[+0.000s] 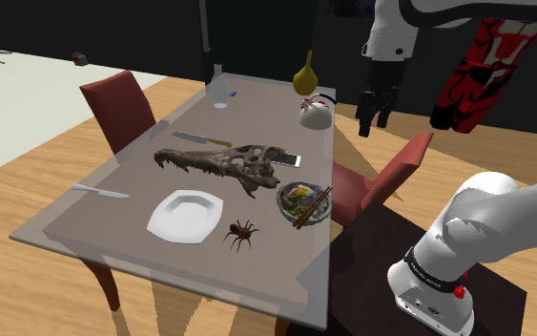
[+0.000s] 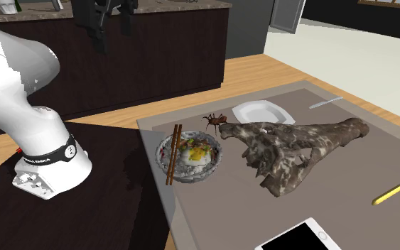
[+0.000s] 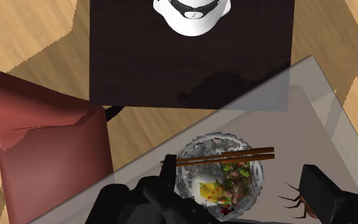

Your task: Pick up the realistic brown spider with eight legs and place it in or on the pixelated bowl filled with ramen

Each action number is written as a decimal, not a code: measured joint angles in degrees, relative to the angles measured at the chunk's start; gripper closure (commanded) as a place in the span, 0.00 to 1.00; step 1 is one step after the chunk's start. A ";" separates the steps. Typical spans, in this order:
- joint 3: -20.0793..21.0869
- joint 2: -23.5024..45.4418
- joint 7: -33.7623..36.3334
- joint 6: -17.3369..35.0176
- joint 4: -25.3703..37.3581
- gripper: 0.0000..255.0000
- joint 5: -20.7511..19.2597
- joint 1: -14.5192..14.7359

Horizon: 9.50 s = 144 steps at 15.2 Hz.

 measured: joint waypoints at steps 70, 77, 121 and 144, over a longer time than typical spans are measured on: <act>37.13 61.76 91.30 56.36 6.53 1.00 -34.07 -0.98; 40.07 56.62 87.09 52.81 6.60 1.00 -28.32 -3.07; 25.92 19.09 45.12 54.42 -21.47 1.00 -1.61 -10.14; 26.01 18.09 45.29 53.26 -21.12 0.00 -1.09 -9.57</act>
